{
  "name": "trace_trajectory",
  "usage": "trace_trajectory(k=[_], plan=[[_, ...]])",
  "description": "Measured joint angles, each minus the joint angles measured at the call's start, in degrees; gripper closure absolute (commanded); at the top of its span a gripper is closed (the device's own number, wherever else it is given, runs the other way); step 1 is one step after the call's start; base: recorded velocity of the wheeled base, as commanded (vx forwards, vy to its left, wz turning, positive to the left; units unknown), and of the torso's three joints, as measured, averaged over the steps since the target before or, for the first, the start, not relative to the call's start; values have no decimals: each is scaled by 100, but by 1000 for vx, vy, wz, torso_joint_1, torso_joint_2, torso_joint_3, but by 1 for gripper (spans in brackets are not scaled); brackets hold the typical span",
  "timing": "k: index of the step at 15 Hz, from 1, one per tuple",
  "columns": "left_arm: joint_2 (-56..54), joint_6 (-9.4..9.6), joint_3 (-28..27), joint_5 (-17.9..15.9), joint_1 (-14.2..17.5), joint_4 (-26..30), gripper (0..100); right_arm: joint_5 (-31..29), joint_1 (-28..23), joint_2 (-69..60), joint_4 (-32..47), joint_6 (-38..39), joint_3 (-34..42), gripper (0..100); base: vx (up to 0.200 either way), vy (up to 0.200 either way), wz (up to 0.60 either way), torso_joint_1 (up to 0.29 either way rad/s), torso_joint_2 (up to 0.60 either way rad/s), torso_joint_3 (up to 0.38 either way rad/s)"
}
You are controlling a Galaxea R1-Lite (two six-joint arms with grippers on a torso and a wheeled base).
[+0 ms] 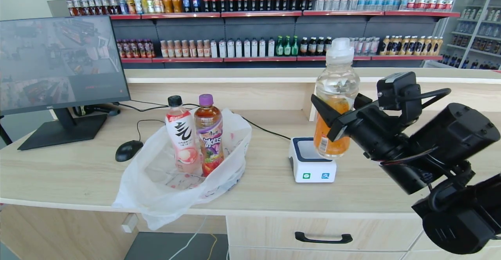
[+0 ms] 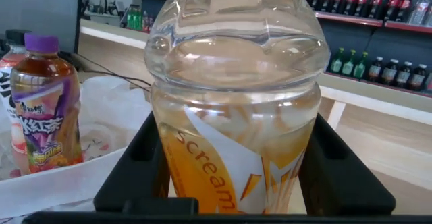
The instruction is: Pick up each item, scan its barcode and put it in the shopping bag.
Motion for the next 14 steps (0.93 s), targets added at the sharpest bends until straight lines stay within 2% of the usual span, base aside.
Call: trace_trajectory(k=[5,8,14], plan=[[0,0,0,2,0,0,0,233,-433,485,16,-1358,-599,100,0,0,0,0,0,0],[0,0,0,2,0,0,0,627,-355,728,-2,-2458,-1125,100,0,0,0,0,0,0],[0,2,0,5,0,0,0,1169,24,1003,5,-3254,-1048,100,0,0,0,0,0,0]])
